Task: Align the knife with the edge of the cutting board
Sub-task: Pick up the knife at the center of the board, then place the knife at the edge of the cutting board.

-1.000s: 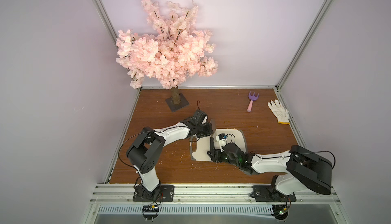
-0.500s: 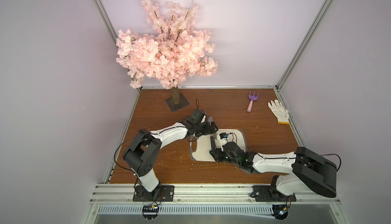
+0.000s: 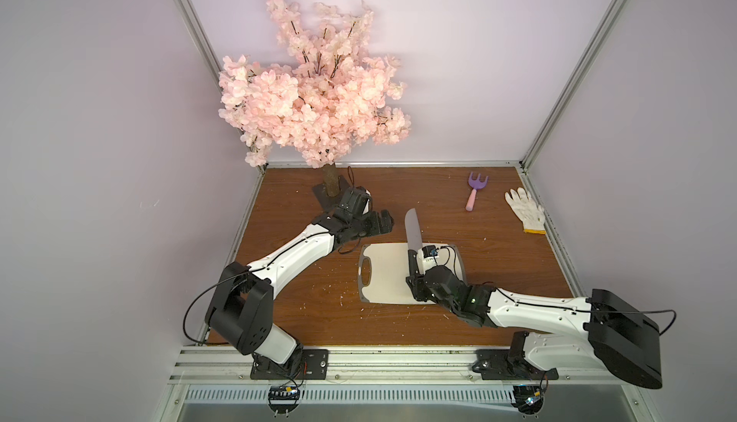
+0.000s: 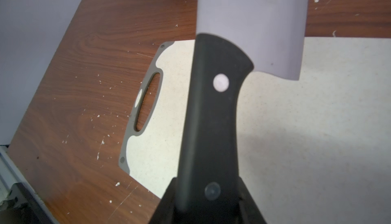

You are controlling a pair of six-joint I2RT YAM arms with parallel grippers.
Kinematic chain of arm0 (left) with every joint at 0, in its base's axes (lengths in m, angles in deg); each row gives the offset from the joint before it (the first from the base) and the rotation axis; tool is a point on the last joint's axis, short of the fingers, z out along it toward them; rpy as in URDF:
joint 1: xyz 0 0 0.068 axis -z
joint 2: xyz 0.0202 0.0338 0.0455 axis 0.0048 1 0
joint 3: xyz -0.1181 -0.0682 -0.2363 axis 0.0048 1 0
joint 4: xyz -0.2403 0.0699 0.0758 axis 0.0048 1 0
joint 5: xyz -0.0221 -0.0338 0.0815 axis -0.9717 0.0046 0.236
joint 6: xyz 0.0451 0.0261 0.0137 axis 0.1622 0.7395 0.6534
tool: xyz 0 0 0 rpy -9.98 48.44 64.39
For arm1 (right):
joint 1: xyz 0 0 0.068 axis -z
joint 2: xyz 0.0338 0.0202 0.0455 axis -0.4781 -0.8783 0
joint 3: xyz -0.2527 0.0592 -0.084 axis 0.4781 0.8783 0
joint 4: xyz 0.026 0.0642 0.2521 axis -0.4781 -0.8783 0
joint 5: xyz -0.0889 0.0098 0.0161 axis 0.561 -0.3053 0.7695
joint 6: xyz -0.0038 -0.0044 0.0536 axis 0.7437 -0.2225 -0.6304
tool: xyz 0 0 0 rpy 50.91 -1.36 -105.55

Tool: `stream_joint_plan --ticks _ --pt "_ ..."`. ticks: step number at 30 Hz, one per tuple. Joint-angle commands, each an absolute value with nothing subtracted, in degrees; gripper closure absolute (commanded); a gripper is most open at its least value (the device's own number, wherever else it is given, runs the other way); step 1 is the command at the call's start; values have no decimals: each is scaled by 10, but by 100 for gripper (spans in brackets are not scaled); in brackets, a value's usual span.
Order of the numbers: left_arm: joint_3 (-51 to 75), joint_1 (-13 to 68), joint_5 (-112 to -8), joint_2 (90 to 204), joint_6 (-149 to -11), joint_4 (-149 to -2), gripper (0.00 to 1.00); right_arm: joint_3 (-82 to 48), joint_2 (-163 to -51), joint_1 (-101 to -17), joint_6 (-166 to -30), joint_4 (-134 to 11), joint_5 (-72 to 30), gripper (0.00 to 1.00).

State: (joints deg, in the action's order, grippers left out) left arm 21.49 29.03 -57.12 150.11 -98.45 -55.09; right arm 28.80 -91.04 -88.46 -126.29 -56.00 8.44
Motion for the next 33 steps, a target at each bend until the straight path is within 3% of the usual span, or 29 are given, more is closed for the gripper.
stream_joint_plan --ticks 1,11,22,33 --pt "207 270 -513 1493 -956 -512 0 256 -888 -894 -1257 -619 153 100" --pt "227 229 -450 1500 -946 -510 0 247 -845 -939 -1353 -773 213 100" --pt "252 229 -488 1507 -933 -529 0 265 -811 -974 -1453 -859 226 100" --pt "253 293 -509 1532 -920 -528 0 289 -813 -1013 -1522 -891 217 100"
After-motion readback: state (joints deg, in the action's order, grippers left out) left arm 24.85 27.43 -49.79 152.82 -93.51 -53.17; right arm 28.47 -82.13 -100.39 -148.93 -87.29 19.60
